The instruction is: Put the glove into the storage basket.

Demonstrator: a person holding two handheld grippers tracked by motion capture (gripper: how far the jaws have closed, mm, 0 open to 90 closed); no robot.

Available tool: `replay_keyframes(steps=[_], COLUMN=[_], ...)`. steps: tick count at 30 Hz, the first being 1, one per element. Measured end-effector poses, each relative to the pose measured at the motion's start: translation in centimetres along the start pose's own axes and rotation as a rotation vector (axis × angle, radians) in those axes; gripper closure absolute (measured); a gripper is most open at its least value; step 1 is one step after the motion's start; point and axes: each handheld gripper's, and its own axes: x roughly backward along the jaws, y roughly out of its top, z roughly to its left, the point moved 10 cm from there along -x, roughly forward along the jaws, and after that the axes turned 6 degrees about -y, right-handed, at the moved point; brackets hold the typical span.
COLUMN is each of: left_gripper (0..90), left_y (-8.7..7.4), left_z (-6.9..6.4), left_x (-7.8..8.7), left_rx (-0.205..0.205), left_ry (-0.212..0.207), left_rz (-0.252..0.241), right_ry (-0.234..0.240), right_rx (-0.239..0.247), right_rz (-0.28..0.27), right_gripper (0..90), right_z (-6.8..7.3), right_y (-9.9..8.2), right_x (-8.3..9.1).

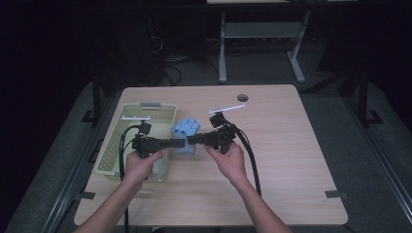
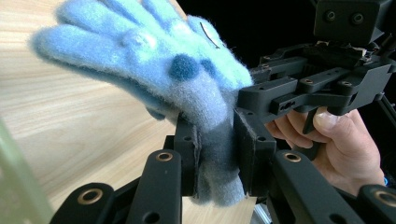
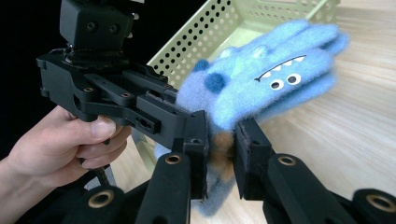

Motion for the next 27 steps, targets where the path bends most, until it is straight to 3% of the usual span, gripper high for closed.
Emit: replay_keyframes(steps=[17, 27], left_gripper=[72.8, 73.5], left_y=[0.0, 0.2], left_z=[1.6, 2.7], left_x=[3.2, 5.7], left_rx=[0.006, 0.022], left_ry=[0.011, 0.046], left_rz=[0.017, -0.005], right_ry=[0.043, 0.059], right_rx=[0.009, 0.012], right_rz=[0.010, 0.006], right_gripper=[76.9, 76.9], right_z=[1.9, 3.0], right_y=[1.0, 1.6], right_x=[-3.1, -5.3])
